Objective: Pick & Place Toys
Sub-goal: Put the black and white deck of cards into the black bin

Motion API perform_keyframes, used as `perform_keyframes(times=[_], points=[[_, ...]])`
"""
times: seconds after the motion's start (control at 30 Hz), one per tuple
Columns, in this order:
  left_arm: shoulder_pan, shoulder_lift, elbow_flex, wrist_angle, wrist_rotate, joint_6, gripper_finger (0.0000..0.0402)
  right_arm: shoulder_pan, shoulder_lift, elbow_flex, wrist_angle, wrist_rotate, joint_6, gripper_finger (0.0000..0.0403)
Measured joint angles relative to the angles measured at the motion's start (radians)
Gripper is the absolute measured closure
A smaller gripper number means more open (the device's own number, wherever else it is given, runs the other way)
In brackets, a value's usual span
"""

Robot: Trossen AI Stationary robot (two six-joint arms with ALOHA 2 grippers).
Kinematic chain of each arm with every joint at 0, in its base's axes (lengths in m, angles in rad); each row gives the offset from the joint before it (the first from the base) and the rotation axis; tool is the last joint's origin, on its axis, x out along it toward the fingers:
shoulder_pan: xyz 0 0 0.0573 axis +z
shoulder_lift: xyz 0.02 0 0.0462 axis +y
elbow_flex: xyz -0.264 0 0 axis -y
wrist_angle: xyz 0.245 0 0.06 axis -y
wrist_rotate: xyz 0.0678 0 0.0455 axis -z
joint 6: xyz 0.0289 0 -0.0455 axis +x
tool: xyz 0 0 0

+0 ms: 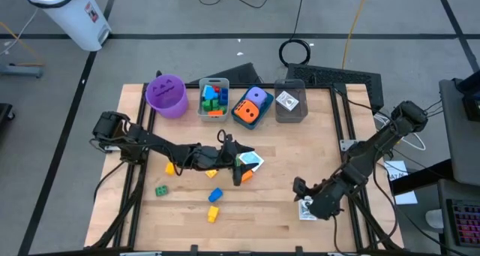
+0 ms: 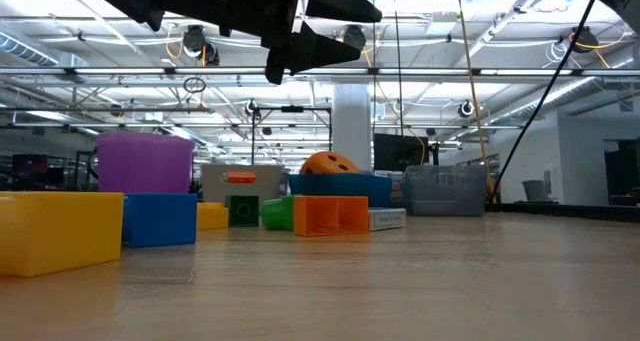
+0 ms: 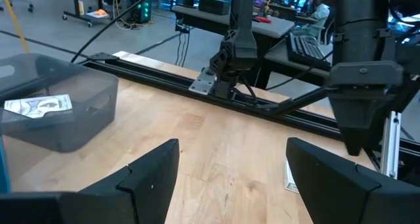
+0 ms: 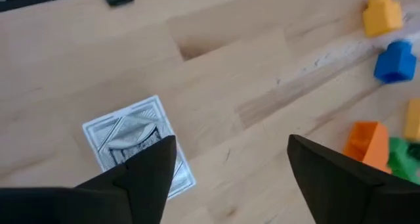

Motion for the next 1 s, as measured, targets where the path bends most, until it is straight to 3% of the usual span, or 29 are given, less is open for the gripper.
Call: perform_keyframes(times=[0.47, 0.7, 1.0], points=[[0.000, 0.000, 0.000, 0.001, 0.000, -0.057, 0.0112, -0.001, -0.001, 0.001, 0.156, 0.001, 0.049, 0.0111], [-0.006, 0.000, 0.000, 0.000, 0.000, -0.109, 0.0112, -0.001, -0.001, 0.001, -0.008, -0.001, -0.118, 0.0114], [-0.032, 0.000, 0.000, 0.000, -0.001, -0.139, 0.0112, 0.017, 0.086, 0.001, -0.015, -0.101, -0.275, 0.0114]])
